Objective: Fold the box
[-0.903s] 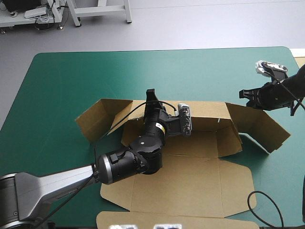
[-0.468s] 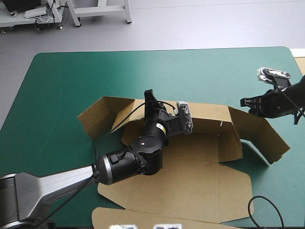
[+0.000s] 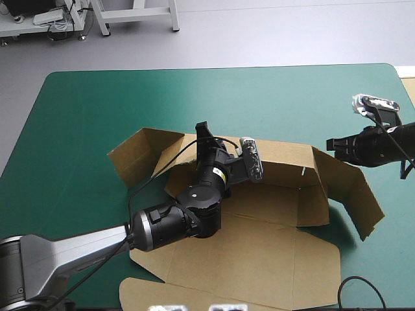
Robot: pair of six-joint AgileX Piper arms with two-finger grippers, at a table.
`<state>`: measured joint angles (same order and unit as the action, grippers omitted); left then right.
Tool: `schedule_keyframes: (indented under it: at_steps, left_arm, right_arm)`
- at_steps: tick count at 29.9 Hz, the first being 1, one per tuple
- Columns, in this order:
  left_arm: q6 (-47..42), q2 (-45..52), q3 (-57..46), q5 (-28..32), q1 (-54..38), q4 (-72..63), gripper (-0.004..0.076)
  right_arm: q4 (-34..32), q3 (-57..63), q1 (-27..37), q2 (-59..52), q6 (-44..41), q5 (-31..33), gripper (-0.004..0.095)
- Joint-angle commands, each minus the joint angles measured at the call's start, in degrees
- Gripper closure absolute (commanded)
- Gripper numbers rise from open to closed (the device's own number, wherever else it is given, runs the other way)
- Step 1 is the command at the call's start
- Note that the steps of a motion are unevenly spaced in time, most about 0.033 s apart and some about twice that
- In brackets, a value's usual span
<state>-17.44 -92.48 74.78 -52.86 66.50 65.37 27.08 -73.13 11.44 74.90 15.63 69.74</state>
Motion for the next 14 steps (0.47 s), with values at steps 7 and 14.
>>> schedule_keyframes:
  at_steps: [7, 14]
  left_arm:
    - [-2.3, 2.4, 1.4, -1.1, 0.1, 1.4, 0.0733]
    - [-2.3, 2.4, 1.4, -1.1, 0.1, 1.4, 0.0733]
  right_arm:
    - [-8.2, -1.3, 0.4, -2.0, -0.9, -3.3, 0.0926]
    - [-3.8, -1.3, 5.9, 3.1, 2.6, -5.0, 0.0926]
